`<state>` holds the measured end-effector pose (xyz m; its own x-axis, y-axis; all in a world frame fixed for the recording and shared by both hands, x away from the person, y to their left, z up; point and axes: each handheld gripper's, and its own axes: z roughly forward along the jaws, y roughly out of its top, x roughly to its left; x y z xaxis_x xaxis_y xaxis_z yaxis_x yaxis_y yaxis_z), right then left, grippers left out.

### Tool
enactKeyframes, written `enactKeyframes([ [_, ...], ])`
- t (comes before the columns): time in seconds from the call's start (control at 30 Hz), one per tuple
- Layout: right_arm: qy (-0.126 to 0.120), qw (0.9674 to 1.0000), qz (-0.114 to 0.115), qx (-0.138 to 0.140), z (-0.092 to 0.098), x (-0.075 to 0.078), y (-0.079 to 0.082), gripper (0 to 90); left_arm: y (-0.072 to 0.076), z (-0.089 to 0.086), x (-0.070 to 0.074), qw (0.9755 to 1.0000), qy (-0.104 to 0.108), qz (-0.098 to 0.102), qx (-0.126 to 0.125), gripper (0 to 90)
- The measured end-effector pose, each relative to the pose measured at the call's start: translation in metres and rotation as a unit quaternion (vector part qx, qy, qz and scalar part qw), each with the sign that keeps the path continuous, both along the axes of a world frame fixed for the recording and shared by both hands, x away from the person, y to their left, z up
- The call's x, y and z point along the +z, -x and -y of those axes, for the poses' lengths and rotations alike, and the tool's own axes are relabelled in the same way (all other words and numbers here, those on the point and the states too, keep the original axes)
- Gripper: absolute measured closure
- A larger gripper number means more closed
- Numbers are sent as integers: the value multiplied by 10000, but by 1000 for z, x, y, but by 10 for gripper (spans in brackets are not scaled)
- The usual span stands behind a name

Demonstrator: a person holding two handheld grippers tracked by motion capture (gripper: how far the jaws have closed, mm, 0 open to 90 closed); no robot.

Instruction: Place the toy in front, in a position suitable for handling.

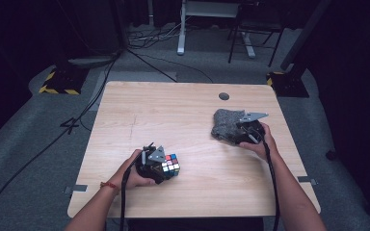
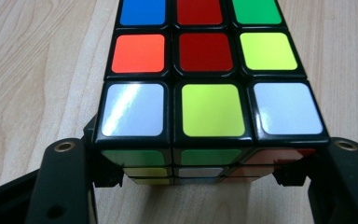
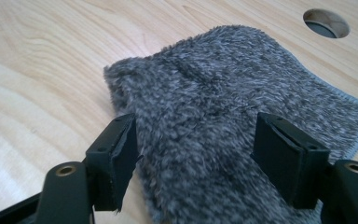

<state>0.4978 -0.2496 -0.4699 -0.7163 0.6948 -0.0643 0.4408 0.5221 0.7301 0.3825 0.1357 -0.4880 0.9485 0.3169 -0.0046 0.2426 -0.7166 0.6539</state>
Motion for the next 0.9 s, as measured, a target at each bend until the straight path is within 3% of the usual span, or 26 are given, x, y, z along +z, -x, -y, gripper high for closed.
enactKeyframes([
  [0.17,123,9998,-145,-109,-3,-9,-8,297,-1,1,0,10000,33,10,4,337],
  [0.27,116,9995,-246,-134,-3,-15,-11,302,-1,3,-1,10000,-61,39,4,337],
  [0.3,8,9992,-329,-216,-1,-19,-13,310,-2,4,-2,10000,-37,1,-13,338],
  [0.4,-136,9988,-431,-177,1,-22,-15,382,-2,4,-2,10000,-23,-42,8,337],
  [0.47,-230,9983,-509,-136,2,-22,-15,484,-2,4,-2,10000,-1,-23,-7,337],
  [0.5,-230,9983,-509,-136,2,-22,-15,484,-2,4,-2,10000,-1,-23,-7,337],
  [0.53,-234,9983,-532,-69,5,-21,-14,580,-2,4,-1,10000,-4,-18,11,337],
  [0.63,-292,9980,-563,-13,8,-21,-11,672,-1,4,-2,10000,-33,-40,63,337],
  [0.8,-302,9981,-528,35,11,-22,-3,710,0,5,-2,10000,-24,-42,64,337],
  [0.9,-251,9977,-576,246,12,-21,6,713,0,5,-2,10000,-2,-67,36,337],
])
